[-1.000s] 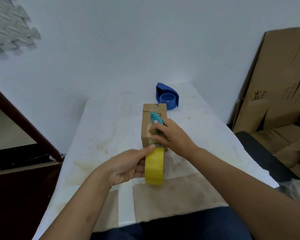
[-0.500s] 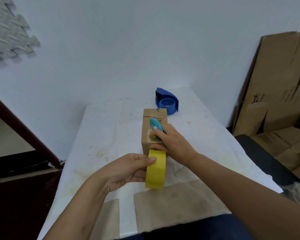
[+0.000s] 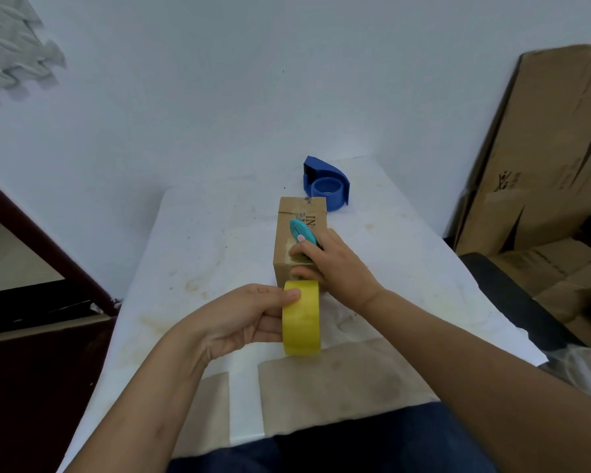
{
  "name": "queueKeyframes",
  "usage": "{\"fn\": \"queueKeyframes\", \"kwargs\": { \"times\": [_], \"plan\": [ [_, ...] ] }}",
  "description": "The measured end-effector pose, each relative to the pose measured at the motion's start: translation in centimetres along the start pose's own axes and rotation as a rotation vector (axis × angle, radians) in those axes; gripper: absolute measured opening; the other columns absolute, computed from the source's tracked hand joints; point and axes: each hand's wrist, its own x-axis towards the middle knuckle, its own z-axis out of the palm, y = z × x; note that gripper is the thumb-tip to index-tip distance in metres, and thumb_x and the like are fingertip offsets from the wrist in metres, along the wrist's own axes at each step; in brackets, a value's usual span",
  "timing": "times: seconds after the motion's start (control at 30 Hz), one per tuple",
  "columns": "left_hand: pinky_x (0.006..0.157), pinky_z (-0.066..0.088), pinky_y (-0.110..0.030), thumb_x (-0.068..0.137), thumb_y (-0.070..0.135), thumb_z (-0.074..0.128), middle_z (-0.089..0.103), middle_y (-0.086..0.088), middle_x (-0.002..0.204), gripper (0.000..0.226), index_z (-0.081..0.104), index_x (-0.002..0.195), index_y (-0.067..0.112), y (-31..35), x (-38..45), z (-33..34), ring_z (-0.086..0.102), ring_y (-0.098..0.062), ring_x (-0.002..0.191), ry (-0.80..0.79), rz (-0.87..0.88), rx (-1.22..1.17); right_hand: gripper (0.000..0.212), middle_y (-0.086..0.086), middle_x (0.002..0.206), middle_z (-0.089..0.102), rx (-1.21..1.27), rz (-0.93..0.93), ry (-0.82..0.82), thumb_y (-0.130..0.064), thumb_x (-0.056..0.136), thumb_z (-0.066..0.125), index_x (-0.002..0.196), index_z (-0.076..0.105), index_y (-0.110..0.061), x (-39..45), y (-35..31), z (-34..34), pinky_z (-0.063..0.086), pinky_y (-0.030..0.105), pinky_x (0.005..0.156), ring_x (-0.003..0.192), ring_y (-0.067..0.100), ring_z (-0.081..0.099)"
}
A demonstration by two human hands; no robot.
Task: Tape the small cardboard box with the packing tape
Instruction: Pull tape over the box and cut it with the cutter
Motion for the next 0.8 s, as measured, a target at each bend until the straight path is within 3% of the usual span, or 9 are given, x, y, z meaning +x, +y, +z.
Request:
{"fn": "queueKeyframes", "kwargs": {
  "times": [0.13,0.63,0.7,0.8],
  "plan": [
    [0.08,0.061,-0.033,0.091,0.026,0.063,0.077,-0.018,0.104,0.027,0.074,0.103,0.005,0.2,0.0,0.1,0.076,-0.023,0.083,0.019,-0.021,0.024,0.034,0.011,0.101,0.055,0.009,0.003,0.009,-0.038,0.094,0.045,0.105,0.06,-0.01,-0.1,0.0,0.1,0.033,0.018,0.076,0.088,0.015,0.042],
    [0.078,0.062,-0.031,0.095,0.028,0.059,0.076,-0.019,0.107,0.034,0.069,0.113,0.002,-0.2,-0.5,0.2,0.076,-0.023,0.083,0.028,-0.074,0.047,0.03,0.011,0.101,0.055,0.022,0.014,0.043,-0.035,0.091,0.056,0.104,0.062,-0.01,0.0,-0.3,0.2,0.033,0.018,0.078,0.088,0.012,0.037],
    [0.082,0.061,-0.033,0.095,0.034,0.057,0.076,-0.018,0.107,0.038,0.069,0.114,0.004,-0.2,-0.6,0.4,0.076,-0.024,0.088,0.027,-0.066,0.067,0.029,0.011,0.099,0.056,0.024,0.011,0.059,-0.034,0.09,0.057,0.102,0.062,-0.008,-0.1,-0.3,0.2,0.033,0.018,0.079,0.086,0.013,0.037],
    [0.075,0.063,-0.036,0.092,0.058,0.048,0.075,-0.023,0.104,0.06,0.064,0.114,0.004,-0.5,-0.1,0.3,0.075,-0.031,0.088,0.118,-0.073,0.032,0.028,0.012,0.102,0.056,0.022,0.011,0.063,-0.033,0.09,0.058,0.103,0.061,-0.009,-0.2,-0.3,0.2,0.035,0.02,0.08,0.088,0.013,0.038]
  ]
}}
